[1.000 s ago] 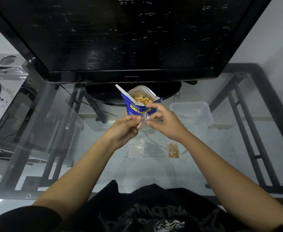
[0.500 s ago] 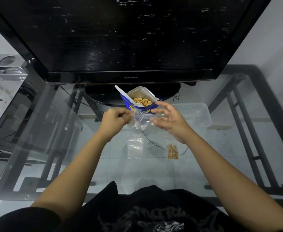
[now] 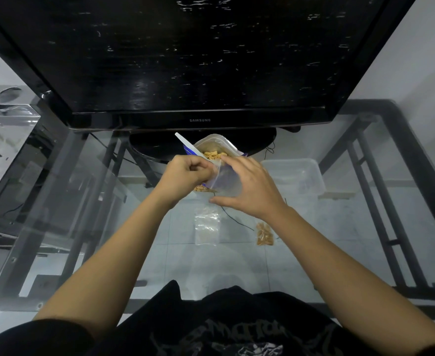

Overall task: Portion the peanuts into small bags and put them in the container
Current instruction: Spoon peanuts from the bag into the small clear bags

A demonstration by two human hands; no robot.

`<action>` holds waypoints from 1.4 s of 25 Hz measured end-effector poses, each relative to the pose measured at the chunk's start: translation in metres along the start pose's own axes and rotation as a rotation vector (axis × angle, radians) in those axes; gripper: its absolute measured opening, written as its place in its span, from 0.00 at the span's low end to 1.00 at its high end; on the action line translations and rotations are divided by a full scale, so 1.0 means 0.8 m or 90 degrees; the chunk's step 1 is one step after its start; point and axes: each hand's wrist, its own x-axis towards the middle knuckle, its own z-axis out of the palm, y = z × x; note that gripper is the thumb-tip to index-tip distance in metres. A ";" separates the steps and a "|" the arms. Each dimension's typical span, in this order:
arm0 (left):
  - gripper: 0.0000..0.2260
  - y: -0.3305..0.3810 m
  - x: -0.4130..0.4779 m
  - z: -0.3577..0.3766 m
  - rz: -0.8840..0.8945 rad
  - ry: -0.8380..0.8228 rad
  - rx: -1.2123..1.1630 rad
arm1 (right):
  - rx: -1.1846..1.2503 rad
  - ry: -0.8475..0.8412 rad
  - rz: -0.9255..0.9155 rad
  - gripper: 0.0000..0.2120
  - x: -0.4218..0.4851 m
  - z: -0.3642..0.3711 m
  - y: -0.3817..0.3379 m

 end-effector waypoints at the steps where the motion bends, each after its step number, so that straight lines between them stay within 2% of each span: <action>1: 0.06 0.000 0.001 0.000 0.001 0.005 0.017 | 0.022 0.025 0.009 0.38 0.001 0.003 0.000; 4: 0.03 -0.002 0.004 0.000 0.003 0.014 0.054 | 0.078 0.096 -0.012 0.28 0.002 0.006 0.002; 9: 0.03 -0.002 0.007 0.003 -0.014 -0.005 -0.012 | 0.060 0.072 -0.012 0.37 0.002 0.012 0.006; 15: 0.02 0.004 0.010 -0.004 0.003 -0.009 -0.036 | 0.075 0.132 -0.023 0.28 0.012 0.016 0.006; 16: 0.01 0.005 0.011 -0.005 0.022 0.033 -0.036 | 0.104 0.151 -0.019 0.27 0.012 0.016 0.007; 18: 0.05 0.003 0.019 -0.010 0.037 0.245 -0.036 | 0.182 0.179 0.009 0.25 0.014 0.014 0.011; 19: 0.07 -0.001 0.030 -0.017 0.004 0.357 -0.037 | 0.217 0.183 0.030 0.25 0.016 0.013 0.014; 20: 0.12 -0.004 0.040 -0.024 -0.056 0.412 -0.039 | 0.250 0.181 0.055 0.25 0.018 0.012 0.017; 21: 0.17 -0.008 0.053 -0.031 -0.114 0.400 -0.044 | 0.285 0.179 0.085 0.25 0.021 0.011 0.021; 22: 0.21 -0.012 0.064 -0.035 -0.143 0.344 -0.041 | 0.321 0.177 0.118 0.25 0.023 0.011 0.025; 23: 0.20 -0.015 0.073 -0.037 -0.137 0.291 -0.028 | 0.353 0.172 0.151 0.24 0.026 0.010 0.028; 26: 0.09 -0.008 0.084 -0.031 -0.034 0.203 0.084 | 0.375 0.129 0.215 0.23 0.032 0.011 0.040; 29: 0.06 0.005 0.084 -0.030 0.073 0.113 0.221 | 0.378 0.092 0.232 0.23 0.034 0.016 0.045; 33: 0.08 0.005 0.082 -0.030 0.144 0.169 0.293 | 0.407 0.103 0.235 0.22 0.033 0.018 0.047; 35: 0.09 -0.001 0.079 -0.018 0.113 0.168 0.284 | 0.412 0.101 0.235 0.22 0.032 0.017 0.049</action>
